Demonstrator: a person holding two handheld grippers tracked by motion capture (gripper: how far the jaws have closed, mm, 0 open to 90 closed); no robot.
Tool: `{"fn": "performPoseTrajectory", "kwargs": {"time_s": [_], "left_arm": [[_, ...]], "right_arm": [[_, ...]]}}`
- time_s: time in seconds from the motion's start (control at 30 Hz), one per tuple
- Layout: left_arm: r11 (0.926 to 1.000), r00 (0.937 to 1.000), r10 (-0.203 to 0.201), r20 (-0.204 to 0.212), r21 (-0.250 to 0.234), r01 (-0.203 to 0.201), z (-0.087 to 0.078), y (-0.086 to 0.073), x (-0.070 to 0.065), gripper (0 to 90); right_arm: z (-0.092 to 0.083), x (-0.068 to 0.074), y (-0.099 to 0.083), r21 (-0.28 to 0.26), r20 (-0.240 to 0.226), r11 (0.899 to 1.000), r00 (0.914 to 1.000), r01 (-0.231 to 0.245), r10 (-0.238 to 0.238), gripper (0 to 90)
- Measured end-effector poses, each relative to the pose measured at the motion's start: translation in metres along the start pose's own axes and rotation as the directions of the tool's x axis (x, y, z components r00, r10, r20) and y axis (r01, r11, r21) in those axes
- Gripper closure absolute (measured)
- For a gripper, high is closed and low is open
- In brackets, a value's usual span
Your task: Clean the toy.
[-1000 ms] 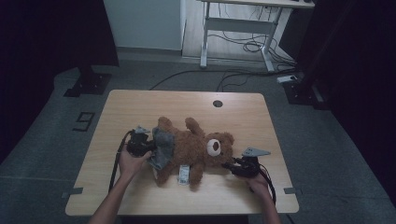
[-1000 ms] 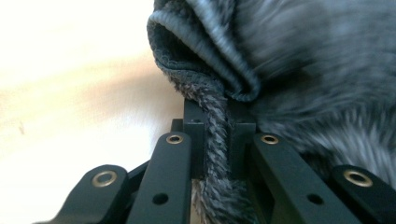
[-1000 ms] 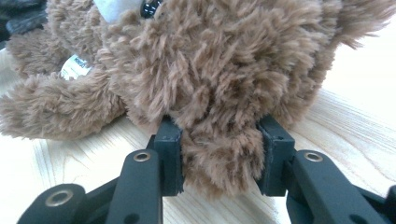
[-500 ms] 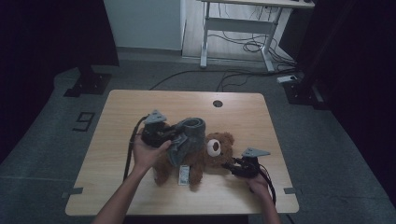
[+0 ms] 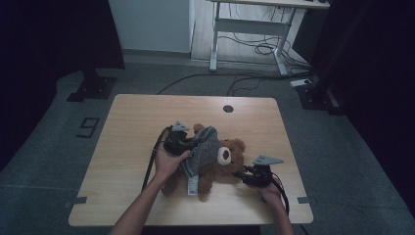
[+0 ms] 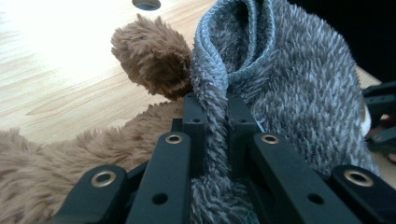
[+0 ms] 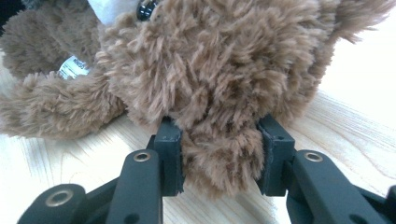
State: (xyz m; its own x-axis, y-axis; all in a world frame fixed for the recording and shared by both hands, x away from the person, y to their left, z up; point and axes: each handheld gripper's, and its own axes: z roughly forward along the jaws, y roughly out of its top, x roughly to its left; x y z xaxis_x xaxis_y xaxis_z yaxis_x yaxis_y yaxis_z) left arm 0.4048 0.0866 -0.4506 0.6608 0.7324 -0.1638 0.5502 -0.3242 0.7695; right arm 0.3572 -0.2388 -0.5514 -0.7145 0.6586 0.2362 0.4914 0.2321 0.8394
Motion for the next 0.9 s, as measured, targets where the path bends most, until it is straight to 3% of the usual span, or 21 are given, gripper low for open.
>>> {"fn": "performPoseTrajectory", "kwargs": {"time_s": [0.17,0.37,0.5,0.57,0.73,0.83,0.9], "left_arm": [[0.9996,0.9996,0.024,-0.012,0.014,-0.024,0.001,-0.007,-0.003,81.2],[0.9997,0.9997,0.023,-0.004,0.001,-0.023,-0.001,-0.014,-0.004,81.4],[0.9998,0.9998,0.022,0.002,-0.004,-0.022,-0.002,-0.019,-0.005,81.4],[0.9998,0.9998,0.016,0.01,-0.01,-0.016,-0.002,-0.021,-0.005,81.5],[0.9995,0.9995,0.028,0.016,-0.017,-0.028,-0.003,-0.027,-0.008,81.5],[0.9995,0.9994,0.022,0.026,-0.024,-0.021,-0.004,-0.03,-0.009,81.6],[0.9995,0.9994,0.019,0.03,-0.027,-0.019,-0.005,-0.031,-0.008,81.6]], "right_arm": [[-0.001,0.002,-0.001,-0.002,0.019,1.0,0.9998,0.008,-0.007,53.4],[-0.002,0.001,-0.001,-0.002,0.03,0.999,0.999,-0.033,0.033,40.3],[-0.005,0.004,0.002,-0.025,0.097,0.998,0.9939,-0.051,0.053,28.6],[-0.006,0.009,0.004,-0.023,0.126,0.999,0.9912,-0.039,0.042,23.4],[-0.018,0.013,0.017,-0.111,0.078,0.988,0.9906,-0.103,0.112,14.9],[-0.017,0.017,0.029,-0.116,0.074,0.986,0.9892,-0.118,0.127,10.3],[-0.008,0.022,0.037,-0.089,0.092,0.989,0.9875,-0.119,0.127,4.6]]}}
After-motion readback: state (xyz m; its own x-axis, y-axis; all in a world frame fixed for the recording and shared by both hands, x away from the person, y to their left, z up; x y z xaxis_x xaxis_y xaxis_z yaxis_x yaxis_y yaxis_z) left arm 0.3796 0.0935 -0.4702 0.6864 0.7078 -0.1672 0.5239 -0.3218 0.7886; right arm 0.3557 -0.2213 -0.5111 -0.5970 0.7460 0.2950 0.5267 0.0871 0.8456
